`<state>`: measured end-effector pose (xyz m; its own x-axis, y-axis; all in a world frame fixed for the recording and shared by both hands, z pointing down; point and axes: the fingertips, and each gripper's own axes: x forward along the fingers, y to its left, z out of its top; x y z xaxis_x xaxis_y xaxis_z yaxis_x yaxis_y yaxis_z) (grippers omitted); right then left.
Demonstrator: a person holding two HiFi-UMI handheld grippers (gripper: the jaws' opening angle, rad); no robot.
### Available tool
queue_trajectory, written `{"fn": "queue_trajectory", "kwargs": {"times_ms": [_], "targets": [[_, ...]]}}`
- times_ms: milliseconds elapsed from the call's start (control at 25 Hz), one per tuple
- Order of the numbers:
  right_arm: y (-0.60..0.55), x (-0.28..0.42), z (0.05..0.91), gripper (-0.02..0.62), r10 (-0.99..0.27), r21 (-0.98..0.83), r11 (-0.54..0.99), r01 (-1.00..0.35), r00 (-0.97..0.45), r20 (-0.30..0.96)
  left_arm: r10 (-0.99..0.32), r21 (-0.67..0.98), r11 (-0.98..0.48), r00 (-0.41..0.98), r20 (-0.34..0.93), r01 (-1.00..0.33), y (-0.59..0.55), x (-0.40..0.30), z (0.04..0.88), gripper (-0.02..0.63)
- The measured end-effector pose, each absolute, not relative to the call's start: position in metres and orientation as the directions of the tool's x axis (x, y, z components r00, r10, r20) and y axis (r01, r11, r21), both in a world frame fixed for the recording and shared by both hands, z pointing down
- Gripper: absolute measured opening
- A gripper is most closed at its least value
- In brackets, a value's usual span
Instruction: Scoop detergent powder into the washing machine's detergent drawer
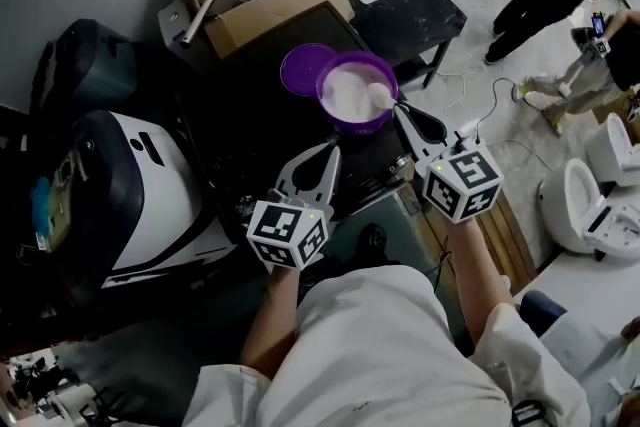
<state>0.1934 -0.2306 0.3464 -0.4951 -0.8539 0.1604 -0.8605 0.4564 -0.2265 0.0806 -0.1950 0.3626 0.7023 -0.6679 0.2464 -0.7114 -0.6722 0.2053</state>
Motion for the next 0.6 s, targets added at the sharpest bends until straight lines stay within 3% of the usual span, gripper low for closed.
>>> {"fn": "queue_trajectory", "kwargs": {"times_ms": [600], "targets": [[-0.279, 0.177, 0.363, 0.011, -0.772, -0.16, 0.542, -0.825, -0.564, 0.294, -0.719, 0.191, -0.623, 0.651, 0.244, -0.759, -0.209, 0.079, 0.36, 0.018]]}}
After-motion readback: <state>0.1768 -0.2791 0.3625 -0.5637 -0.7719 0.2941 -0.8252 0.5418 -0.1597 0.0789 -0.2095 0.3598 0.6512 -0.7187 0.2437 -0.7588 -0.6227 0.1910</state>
